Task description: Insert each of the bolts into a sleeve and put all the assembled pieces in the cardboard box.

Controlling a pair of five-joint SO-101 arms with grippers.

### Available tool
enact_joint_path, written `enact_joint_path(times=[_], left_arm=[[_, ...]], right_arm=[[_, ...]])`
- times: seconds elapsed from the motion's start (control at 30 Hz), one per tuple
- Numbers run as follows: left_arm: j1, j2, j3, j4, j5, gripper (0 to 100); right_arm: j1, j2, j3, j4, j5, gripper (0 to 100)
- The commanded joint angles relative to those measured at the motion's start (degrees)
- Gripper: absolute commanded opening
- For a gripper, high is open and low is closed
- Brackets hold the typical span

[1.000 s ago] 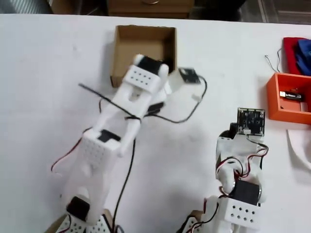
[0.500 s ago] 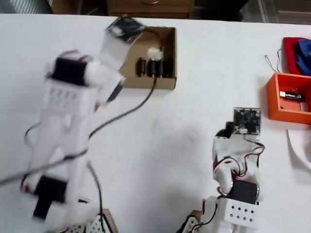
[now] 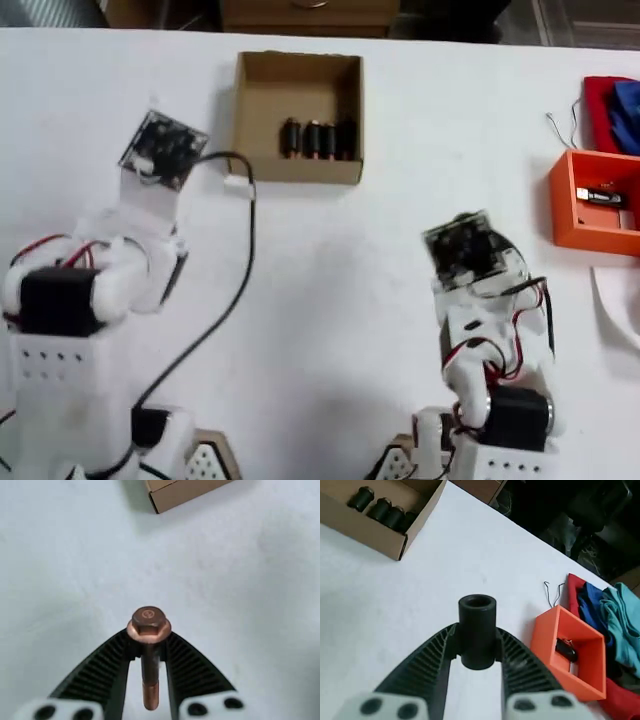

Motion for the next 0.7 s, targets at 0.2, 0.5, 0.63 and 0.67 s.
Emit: enact_joint_path(times=[0.2,0.5,0.63,0.67], left_arm=[[-0.8,-1.8,0.2,-1.1,-0.5,3],[-0.9,-1.8,0.2,-1.1,-0.4,3],[-0.7,-1.8,0.2,-1.6,-0.4,3],[-0.5,-1.8,0.2,-1.6,-0.4,3]], right_arm=[[-0.1,-4.7,-3.3,2.3,5.6,2.3],[-0.5,-12.4,-2.0,1.6,5.6,2.3],[-1.8,-12.5,1.6,-0.7,5.3,2.3],[-2.4,-12.5,2.4,-1.1,5.3,2.3]])
